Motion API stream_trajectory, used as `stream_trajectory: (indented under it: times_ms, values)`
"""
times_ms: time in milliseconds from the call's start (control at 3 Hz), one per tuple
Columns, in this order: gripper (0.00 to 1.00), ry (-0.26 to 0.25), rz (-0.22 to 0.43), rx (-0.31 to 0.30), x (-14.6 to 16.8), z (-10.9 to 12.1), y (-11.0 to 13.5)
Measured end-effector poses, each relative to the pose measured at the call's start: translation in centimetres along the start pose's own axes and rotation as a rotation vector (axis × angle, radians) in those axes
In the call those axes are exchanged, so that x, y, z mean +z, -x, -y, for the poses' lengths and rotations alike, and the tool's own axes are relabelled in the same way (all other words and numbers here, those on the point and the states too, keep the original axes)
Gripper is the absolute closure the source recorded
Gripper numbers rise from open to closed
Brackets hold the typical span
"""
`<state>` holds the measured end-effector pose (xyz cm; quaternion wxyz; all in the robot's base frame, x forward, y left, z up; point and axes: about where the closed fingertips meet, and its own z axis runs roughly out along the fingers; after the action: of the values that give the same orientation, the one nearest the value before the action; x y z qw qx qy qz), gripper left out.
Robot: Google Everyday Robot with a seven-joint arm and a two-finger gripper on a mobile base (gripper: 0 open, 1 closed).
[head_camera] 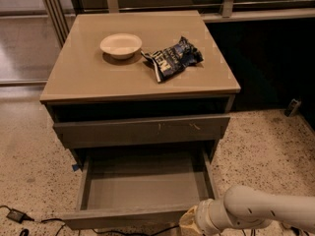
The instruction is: Close middle drawer
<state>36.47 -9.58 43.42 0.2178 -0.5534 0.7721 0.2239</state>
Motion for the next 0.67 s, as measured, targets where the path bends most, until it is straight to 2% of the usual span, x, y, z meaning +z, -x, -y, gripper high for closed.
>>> stream_trajectory:
  times_ms: [333, 667]
  values:
    - [0.86, 0.003, -0.014, 0.012, 2.08, 0.05, -1.27]
    - [0.62, 0.002, -0.015, 0.014, 2.35, 0.09, -1.36]
